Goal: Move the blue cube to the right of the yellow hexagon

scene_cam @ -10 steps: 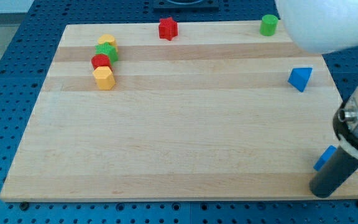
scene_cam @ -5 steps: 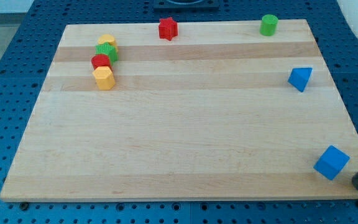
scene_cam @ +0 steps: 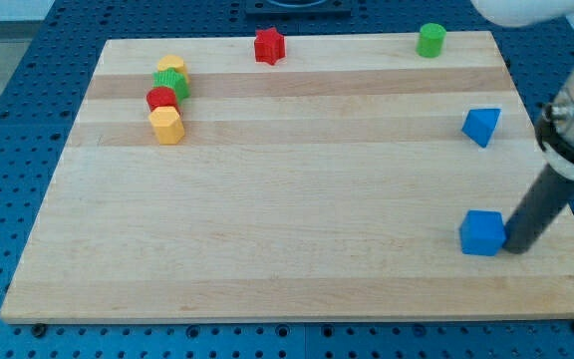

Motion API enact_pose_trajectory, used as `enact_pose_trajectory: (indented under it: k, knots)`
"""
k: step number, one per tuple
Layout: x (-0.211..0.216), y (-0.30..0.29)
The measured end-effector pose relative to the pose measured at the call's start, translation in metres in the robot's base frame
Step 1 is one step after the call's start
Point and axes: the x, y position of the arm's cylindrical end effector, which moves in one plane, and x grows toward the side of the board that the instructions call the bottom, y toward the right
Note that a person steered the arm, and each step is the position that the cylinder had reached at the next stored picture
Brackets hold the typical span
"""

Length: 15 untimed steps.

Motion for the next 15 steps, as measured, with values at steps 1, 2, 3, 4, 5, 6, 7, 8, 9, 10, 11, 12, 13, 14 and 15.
enact_pose_trajectory:
  k: [1,2,3,4,5,6,7,8,9,10,11,12,13,14,15]
  knots:
    - [-0.007,-0.031]
    - [0.001,-0.048]
    - [0.011,-0.072]
    - [0.003,-0.091]
    - [0.003,-0.116]
    - [0.002,-0.146]
    - [-0.017,-0.153]
    - [-0.033,-0.137]
    - [-0.050,-0.131]
    - [-0.059,-0.163]
    - [-0.075,-0.179]
    - [-0.099,-0.180]
    - [-0.118,-0.179]
    - [-0.138,-0.175]
    - [-0.162,-0.177]
